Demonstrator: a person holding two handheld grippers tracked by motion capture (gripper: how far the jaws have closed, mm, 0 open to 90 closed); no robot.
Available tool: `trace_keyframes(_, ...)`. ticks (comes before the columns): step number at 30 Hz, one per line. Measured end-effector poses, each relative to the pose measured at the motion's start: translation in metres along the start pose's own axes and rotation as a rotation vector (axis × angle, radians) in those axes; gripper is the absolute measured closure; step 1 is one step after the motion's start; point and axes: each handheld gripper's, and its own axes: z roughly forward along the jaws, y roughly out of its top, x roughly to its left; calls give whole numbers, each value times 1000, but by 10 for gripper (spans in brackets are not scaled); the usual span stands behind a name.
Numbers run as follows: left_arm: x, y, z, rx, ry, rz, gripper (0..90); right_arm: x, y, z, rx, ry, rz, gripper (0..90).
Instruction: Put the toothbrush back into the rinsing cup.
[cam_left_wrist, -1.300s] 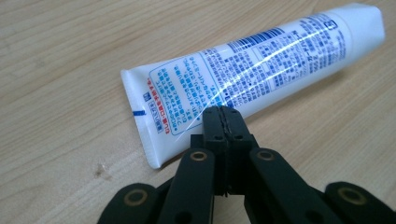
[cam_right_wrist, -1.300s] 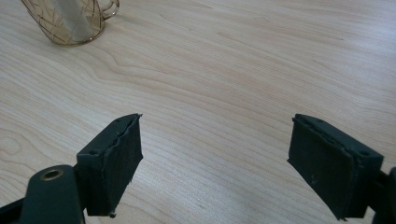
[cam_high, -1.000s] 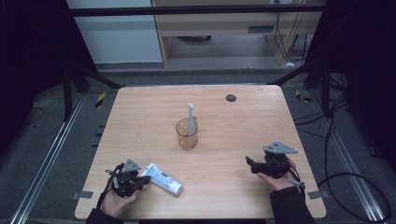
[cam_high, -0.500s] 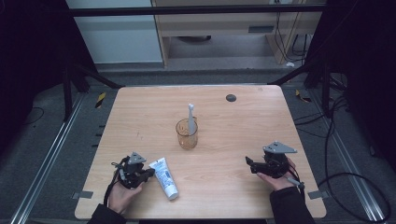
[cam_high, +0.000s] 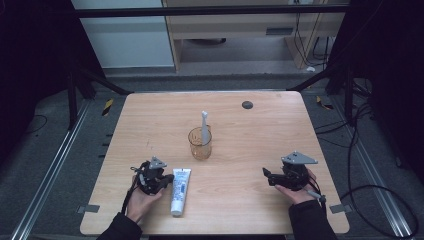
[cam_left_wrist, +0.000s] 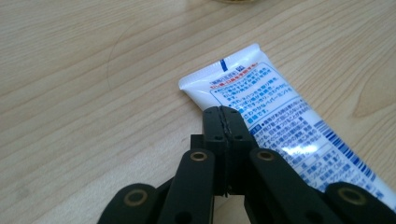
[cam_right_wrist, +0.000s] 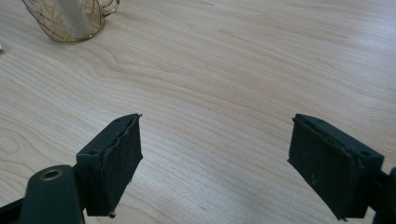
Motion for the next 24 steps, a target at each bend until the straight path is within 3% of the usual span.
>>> trace_keyframes(16,-13,13,10,-3,-12,41,896,-1,-1,1,3,5,4,173)
trace_keyframes(24,-11,14,-7,-49,-14,39,835,-5,-1,-2,-6,-5,15,174)
